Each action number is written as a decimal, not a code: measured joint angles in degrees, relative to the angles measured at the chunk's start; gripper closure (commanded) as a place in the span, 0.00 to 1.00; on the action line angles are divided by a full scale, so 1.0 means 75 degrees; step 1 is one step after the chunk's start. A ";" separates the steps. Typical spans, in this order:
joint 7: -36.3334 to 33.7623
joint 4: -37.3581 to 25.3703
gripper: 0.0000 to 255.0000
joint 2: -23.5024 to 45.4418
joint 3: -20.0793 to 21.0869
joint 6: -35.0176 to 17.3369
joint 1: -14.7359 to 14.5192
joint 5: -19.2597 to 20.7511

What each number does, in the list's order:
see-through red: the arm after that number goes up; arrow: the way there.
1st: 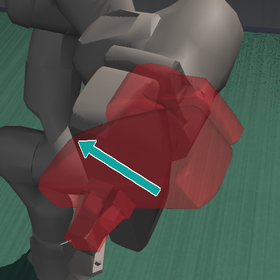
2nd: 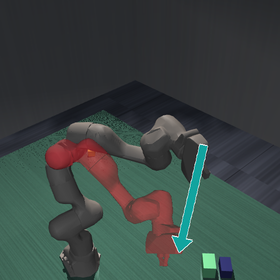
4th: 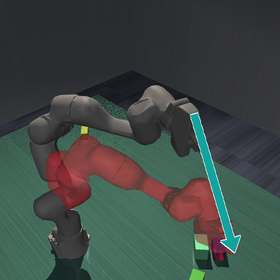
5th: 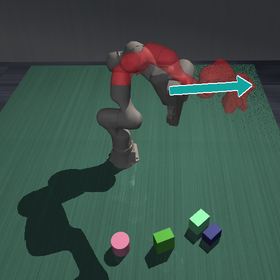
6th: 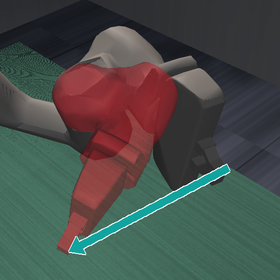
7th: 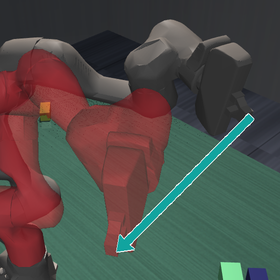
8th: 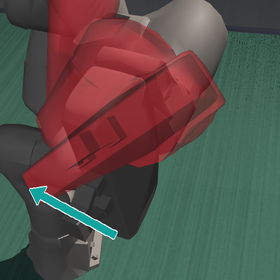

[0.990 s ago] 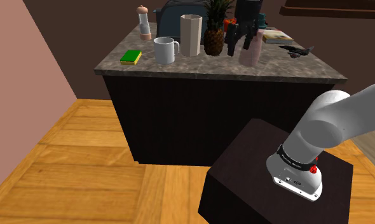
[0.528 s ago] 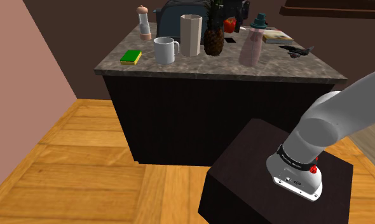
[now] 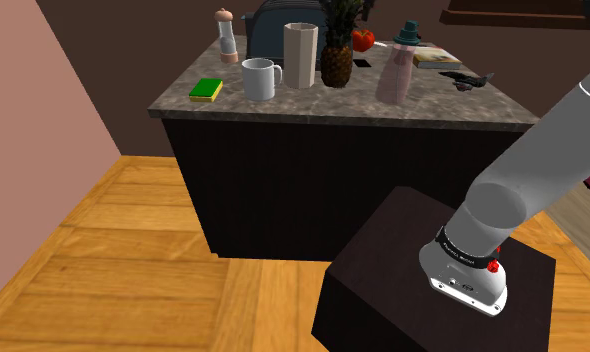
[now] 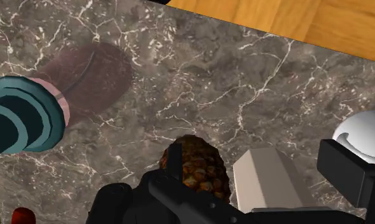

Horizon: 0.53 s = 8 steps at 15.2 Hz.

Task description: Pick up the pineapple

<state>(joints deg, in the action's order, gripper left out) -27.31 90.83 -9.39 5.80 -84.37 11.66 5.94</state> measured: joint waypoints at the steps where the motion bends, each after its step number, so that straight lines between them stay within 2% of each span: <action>1: -0.0157 -0.0395 0.00 0.0231 -0.0006 0.0143 0.0043 0.0074; 6: -0.0790 -0.2890 0.00 0.1736 -0.0124 0.0995 0.0218 0.0494; 8: -0.0932 -0.3403 0.00 0.2064 -0.0154 0.1156 0.0230 0.0580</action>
<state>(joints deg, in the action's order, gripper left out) -34.29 65.31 6.09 4.65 -75.70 13.39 10.29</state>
